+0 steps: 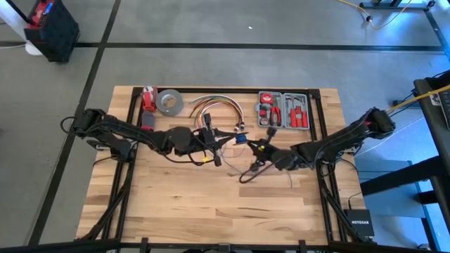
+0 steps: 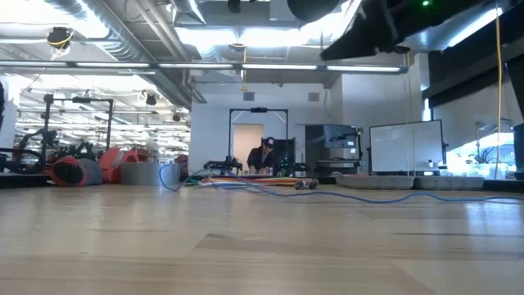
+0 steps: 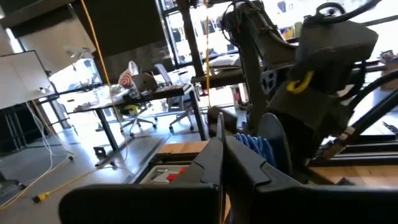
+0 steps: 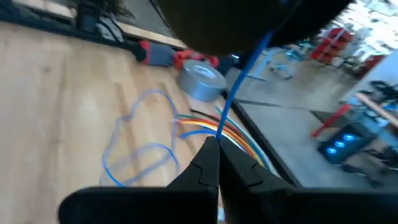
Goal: Coil cords
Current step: Coil the blue wire on the black spool
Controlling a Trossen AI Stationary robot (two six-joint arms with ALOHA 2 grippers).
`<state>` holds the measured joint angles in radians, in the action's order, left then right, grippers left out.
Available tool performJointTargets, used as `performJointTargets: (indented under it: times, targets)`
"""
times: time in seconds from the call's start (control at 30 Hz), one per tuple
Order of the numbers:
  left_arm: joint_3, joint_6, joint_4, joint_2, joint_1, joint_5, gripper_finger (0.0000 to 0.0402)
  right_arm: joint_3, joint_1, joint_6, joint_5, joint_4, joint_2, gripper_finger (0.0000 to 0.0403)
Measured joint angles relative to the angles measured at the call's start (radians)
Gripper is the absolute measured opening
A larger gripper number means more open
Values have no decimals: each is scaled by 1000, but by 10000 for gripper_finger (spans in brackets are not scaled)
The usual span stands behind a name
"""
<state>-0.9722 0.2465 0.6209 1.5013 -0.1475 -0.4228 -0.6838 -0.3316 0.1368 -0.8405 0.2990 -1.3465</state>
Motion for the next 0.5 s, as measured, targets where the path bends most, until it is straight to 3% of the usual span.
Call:
performJointTargets:
  times: [0.13,0.27,0.5]
  targets:
    - [0,4,-2,-1,-1,1,1,0,7,-29,3,49,-19,27]
    - [0,5,0,-2,0,-6,0,-1,-9,-21,-38,39,3,79]
    - [0,18,-2,-2,-1,-44,0,-26,-110,-96,-56,-276,136,154]
